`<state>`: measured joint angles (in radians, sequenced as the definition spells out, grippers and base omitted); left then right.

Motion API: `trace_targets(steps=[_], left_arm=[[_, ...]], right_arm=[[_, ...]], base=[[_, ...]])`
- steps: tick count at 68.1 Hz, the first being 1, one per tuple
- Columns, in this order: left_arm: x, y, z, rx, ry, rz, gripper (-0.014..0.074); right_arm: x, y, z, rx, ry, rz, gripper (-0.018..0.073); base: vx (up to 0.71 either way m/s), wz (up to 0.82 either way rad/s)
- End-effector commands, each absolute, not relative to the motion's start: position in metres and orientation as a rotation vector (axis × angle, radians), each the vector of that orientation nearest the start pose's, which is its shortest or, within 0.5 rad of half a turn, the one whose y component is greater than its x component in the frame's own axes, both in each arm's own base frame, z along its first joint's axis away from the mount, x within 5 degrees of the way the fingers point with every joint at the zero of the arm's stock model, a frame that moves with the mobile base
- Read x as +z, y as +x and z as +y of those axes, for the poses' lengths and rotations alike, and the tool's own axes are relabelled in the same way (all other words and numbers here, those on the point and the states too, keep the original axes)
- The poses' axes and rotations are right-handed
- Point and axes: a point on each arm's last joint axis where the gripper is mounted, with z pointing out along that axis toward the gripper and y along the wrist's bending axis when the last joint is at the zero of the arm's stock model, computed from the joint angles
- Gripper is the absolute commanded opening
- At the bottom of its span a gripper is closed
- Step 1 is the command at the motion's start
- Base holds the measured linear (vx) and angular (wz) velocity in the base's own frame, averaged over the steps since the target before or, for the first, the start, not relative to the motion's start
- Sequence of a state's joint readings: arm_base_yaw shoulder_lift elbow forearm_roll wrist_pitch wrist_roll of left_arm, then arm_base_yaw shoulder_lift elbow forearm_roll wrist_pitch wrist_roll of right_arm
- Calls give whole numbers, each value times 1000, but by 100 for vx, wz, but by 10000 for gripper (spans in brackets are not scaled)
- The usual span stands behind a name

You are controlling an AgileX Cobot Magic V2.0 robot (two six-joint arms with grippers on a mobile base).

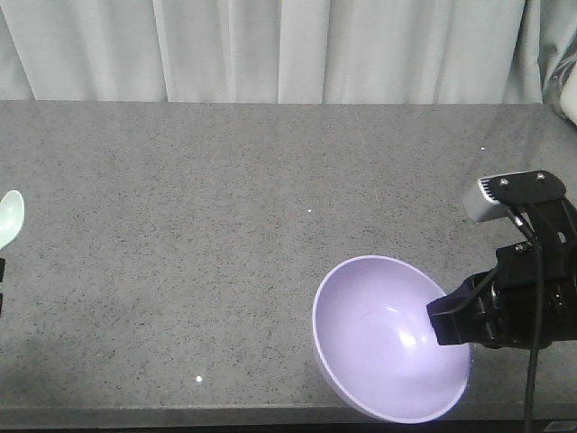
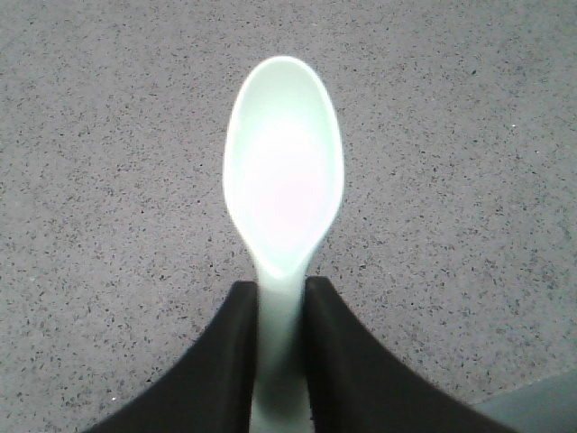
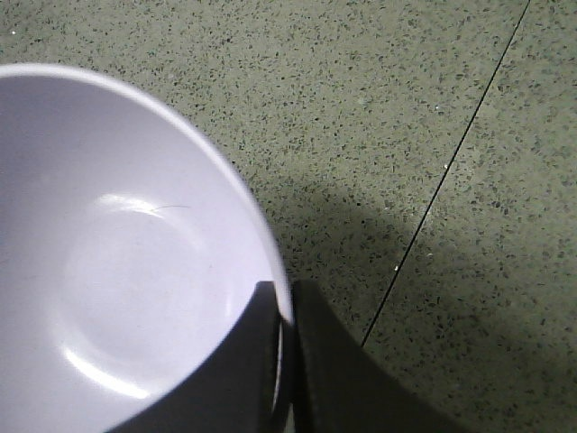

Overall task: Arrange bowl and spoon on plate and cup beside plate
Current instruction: 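Drive the base toward the counter with the light blue plate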

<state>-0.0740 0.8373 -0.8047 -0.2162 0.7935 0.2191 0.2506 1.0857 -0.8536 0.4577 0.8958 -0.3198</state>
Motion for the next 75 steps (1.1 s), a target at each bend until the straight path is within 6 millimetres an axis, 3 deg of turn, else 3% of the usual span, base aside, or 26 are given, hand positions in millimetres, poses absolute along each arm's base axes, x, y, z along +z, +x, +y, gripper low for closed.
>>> trace_targets(steps=[1, 75], left_arm=[[347, 156, -27, -193, 225, 2195, 66], [347, 156, -27, -193, 225, 2195, 66]], right_arm=[[318, 189, 82, 564, -446, 2439, -1], [318, 189, 82, 564, -446, 2439, -1]], base=[[0, 0], [-1, -6]])
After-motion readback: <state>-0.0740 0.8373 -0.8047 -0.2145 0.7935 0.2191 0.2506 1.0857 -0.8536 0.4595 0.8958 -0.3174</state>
